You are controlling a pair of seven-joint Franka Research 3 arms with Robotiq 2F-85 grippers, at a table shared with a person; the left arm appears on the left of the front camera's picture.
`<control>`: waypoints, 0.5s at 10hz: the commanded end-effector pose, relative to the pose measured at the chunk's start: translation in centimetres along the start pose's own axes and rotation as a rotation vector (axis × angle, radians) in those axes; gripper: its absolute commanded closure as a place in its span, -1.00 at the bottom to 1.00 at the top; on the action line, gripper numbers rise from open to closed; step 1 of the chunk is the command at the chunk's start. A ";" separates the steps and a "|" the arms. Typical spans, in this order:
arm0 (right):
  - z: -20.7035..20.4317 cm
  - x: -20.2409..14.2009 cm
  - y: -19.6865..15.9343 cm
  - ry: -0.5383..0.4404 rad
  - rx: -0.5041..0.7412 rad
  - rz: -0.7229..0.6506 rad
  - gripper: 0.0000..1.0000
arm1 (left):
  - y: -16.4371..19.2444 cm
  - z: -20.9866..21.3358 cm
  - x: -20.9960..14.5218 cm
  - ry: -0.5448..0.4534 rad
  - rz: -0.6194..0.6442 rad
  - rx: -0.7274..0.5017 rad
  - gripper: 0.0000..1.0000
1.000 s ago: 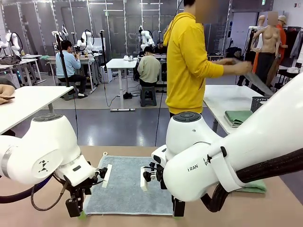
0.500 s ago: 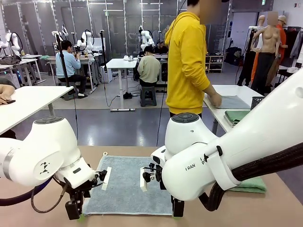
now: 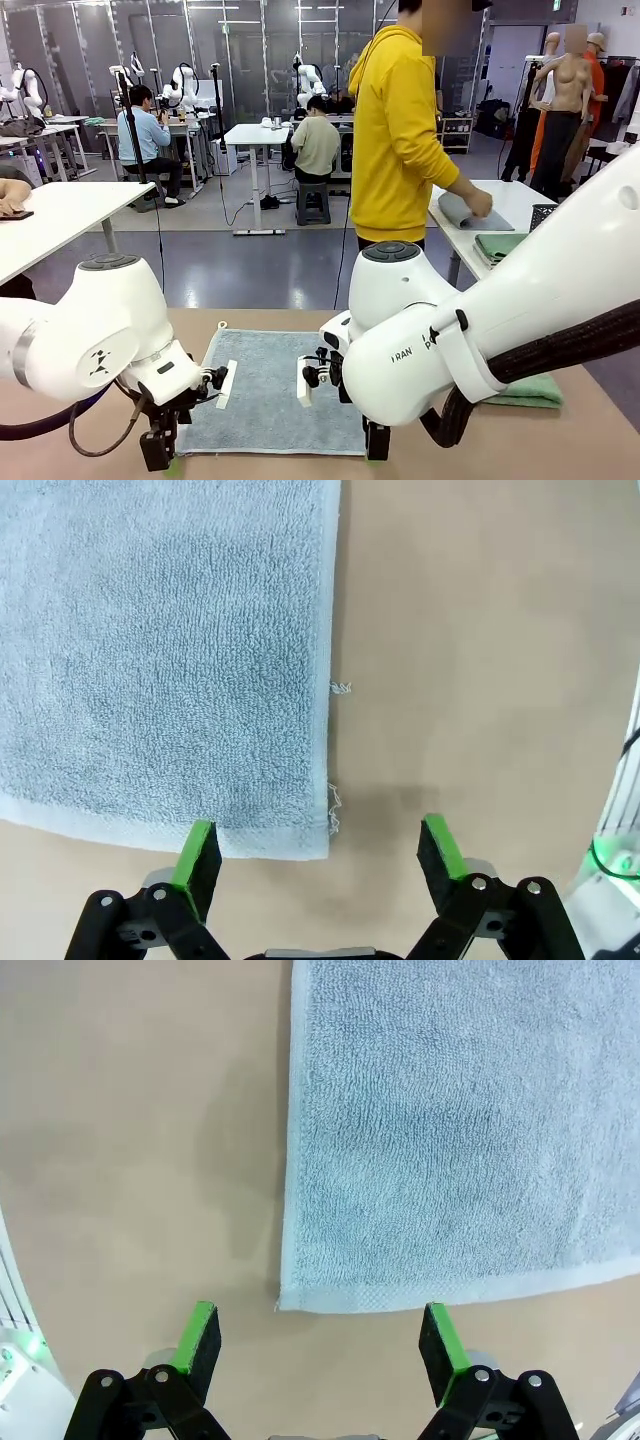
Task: Fold the towels and place them in the basket.
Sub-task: When a person lays out a Towel with hook on the table, fold it in half twice.
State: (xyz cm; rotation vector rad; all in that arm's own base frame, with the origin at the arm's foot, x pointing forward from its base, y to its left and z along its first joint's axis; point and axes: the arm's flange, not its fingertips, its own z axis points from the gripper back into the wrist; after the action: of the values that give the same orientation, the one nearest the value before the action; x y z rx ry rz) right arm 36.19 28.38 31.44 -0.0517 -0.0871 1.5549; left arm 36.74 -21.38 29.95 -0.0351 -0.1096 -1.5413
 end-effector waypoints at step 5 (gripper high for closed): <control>-1.1 0.3 0.2 0.012 -0.032 0.023 -1.00 | -2.3 -2.2 -1.8 0.006 0.007 0.005 -1.00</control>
State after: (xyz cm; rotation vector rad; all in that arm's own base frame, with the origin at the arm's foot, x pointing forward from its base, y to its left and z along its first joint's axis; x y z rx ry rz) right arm 36.08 28.57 30.84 -0.0543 -0.0811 1.5666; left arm 36.95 -21.17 28.61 -0.0392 -0.0890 -1.5339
